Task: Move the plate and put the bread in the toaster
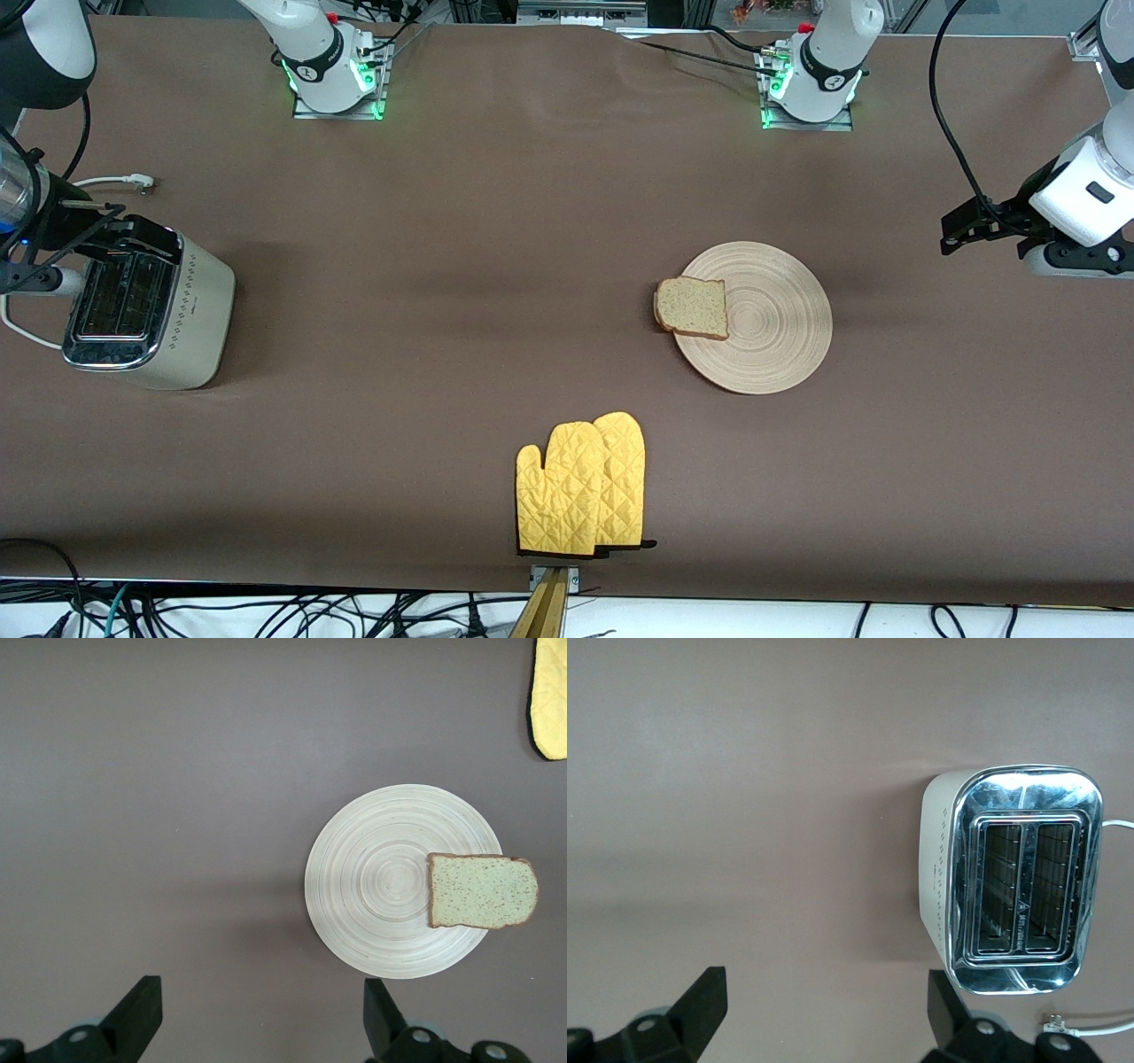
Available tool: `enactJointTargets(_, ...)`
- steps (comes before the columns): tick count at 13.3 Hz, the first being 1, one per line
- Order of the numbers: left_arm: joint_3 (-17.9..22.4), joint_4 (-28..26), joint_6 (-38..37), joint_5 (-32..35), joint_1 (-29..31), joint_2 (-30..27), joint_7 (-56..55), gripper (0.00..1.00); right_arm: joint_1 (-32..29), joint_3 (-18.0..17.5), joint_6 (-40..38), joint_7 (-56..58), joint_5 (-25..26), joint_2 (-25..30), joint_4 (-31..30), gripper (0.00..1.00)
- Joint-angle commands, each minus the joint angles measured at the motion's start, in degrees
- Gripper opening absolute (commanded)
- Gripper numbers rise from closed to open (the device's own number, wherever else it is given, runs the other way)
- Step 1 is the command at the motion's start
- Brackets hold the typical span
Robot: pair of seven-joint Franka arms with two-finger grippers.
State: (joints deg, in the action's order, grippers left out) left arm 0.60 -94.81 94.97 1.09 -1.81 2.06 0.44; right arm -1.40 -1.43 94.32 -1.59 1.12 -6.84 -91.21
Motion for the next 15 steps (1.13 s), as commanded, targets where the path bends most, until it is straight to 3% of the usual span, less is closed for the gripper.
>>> enactJointTargets(1, 0.19, 1.47, -2.06, -1.44, 0.31, 0.57, 1.06, 1.0, -0.27, -0.24, -0.63, -0.16, 0.29, -0.36, 1.38, 1.0)
enactJointTargets(7, 0.1, 1.47, -2.25, -1.44, 0.31, 0.57, 1.06, 1.0, -0.18, -0.24, -0.63, -0.16, 0.28, -0.36, 1.38, 1.0)
enactJointTargets(15, 0.1, 0.51, -8.02, -1.53, 0.31, 1.28, 1.32, 1.0, -0.18, -0.24, -0.63, -0.16, 0.28, -0.45, 1.38, 1.0)
